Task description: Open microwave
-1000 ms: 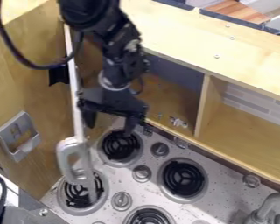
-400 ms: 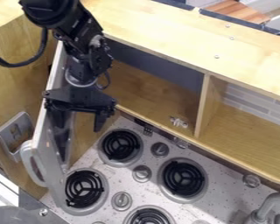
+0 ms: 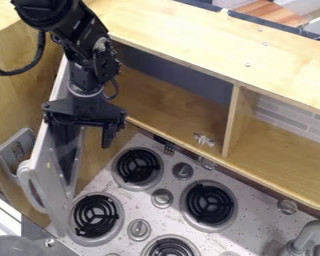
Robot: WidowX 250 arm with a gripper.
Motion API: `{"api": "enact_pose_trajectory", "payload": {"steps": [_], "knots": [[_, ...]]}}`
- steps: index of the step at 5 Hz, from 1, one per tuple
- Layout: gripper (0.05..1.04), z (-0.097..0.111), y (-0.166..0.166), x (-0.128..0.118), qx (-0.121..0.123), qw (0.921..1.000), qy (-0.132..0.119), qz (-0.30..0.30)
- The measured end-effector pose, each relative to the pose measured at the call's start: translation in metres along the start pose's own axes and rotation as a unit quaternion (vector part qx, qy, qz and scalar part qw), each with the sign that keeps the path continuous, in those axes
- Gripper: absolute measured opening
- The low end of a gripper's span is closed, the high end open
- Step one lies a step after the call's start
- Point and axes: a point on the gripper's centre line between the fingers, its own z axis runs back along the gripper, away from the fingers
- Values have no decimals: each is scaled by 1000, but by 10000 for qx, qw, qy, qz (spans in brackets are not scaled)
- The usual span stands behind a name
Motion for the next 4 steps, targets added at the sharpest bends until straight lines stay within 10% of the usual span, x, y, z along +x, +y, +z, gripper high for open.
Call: {"api": "enact_pose_trajectory", "payload": {"steps": [4], "knots": [[998,15,-23,-6,-137,9995,18,-294]]}}
